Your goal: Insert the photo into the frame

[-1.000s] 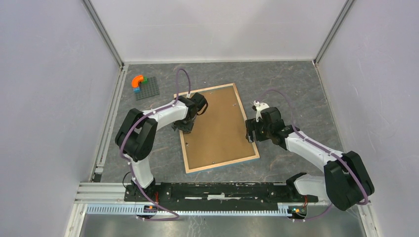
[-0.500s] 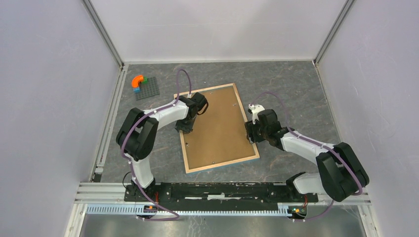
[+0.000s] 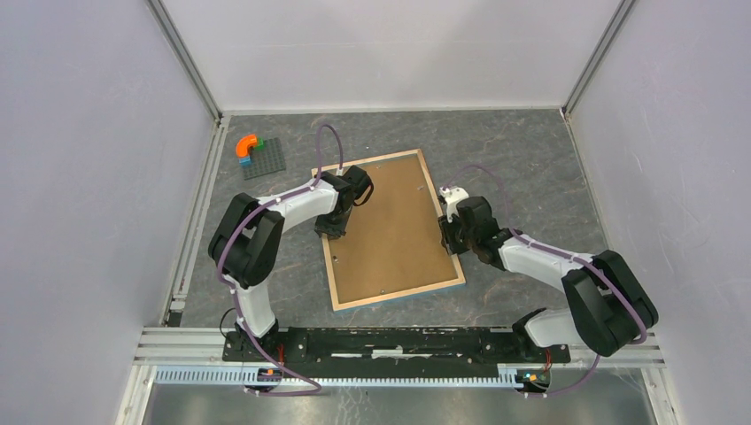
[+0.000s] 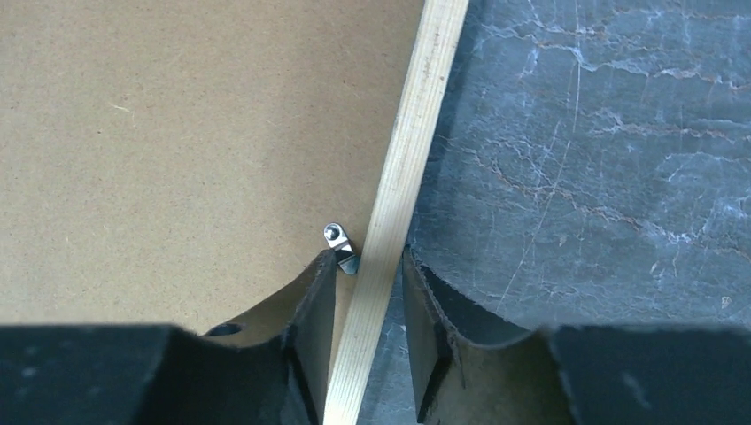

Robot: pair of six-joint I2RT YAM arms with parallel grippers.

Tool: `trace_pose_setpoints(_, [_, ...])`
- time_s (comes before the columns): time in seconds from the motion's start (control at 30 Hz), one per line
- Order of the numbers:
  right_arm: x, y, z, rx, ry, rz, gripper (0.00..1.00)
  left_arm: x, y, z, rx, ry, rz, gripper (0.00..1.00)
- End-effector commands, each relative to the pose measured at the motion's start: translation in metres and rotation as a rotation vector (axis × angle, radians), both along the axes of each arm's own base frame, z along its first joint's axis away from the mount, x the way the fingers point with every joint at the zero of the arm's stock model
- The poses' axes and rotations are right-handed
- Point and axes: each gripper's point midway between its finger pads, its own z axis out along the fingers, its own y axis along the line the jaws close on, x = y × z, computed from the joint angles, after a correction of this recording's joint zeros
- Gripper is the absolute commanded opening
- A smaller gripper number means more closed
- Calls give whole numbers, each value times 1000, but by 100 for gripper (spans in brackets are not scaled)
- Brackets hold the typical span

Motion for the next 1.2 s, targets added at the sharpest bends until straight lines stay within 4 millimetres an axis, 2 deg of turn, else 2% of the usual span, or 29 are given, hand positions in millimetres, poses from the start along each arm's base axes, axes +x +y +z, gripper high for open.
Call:
trace_pose_setpoints(0.0, [1, -8, -5, -52, -11, -12, 33, -5, 4, -9, 12, 44, -5, 30])
trace_pose_setpoints(0.17, [1, -4, -11, -44, -13, -3, 14, -5, 2, -9, 6, 46, -6, 29])
trace_pose_setpoints(0.3, [-4, 2, -13, -29, -6, 13, 10, -5, 1, -9, -2, 49, -7, 28])
trace_pose_setpoints(0.4, [-6, 3, -11, -18, -5, 8, 10, -5, -1, -11, -9, 54, -6, 28])
trace_pose_setpoints(0.47, [-8, 3, -7, -8, 6, -3, 21, -4, -2, -11, -10, 53, -5, 28])
trace_pose_setpoints(0.57, [-18, 11, 0, 66, 22, 4, 53, -3, -4, -11, -16, 55, 0, 28])
trace_pose_setpoints(0.67, [-37, 20, -4, 159, 83, 0, 68, -3, -8, -13, -32, 61, 2, 28])
trace_pose_setpoints(0.83, [-60, 38, 0, 348, 135, -9, 71, -4, -21, -15, -96, 98, 3, 28])
trace_pose_setpoints(0.97, [-59, 37, 19, 379, 82, -16, 74, 3, -28, -7, -103, 107, -5, 28])
trace_pose_setpoints(1.07, [-40, 30, 44, 326, -15, -26, 81, 10, -33, -1, -101, 95, -22, 25])
trace_pose_setpoints(1.17, [-7, 0, 63, 143, -108, -137, 89, 12, -26, -7, -46, 82, -45, 22])
